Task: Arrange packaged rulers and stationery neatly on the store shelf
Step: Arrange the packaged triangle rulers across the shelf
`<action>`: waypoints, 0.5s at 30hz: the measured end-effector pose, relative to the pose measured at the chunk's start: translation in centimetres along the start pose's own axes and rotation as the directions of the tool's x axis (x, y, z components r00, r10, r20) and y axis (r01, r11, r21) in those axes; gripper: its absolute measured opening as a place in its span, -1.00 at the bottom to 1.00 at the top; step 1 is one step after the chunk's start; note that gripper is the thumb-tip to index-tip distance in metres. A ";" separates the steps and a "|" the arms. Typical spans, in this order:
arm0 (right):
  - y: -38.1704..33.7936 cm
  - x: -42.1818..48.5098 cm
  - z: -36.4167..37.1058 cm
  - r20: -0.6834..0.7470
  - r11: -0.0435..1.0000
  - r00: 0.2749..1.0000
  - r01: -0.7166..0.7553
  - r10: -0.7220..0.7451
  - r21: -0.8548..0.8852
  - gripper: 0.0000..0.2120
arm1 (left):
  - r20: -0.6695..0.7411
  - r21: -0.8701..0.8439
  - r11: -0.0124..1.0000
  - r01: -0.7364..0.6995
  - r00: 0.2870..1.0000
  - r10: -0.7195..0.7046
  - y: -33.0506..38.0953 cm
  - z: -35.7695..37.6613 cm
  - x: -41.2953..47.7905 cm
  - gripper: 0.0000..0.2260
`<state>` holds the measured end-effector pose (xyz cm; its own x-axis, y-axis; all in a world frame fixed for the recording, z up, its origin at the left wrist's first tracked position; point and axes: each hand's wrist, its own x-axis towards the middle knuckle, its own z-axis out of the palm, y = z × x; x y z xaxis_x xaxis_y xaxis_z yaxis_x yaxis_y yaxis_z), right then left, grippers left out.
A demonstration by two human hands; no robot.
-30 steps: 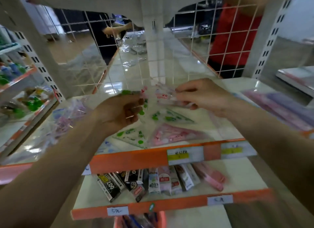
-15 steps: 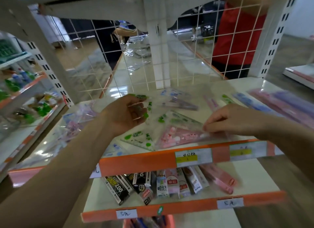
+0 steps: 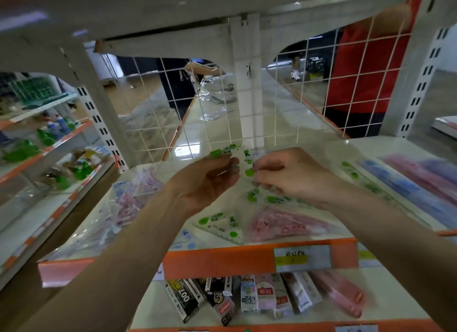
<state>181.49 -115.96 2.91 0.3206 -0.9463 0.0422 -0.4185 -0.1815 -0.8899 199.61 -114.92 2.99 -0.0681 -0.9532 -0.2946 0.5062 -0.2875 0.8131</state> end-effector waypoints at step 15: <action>0.4 8.1 3.4 0.045 0.961 0.998 -0.031 0.045 -0.276 -0.86 | -0.184 0.918 0.395 -0.034 0.846 0.500 2.7 -6.5 -1.2 -0.90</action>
<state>186.77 -122.76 1.33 0.3398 -0.9403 -0.0185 -0.6462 -0.2192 -0.7310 206.63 -113.92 2.26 0.3538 -0.9331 0.0647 -0.5869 -0.1676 0.7921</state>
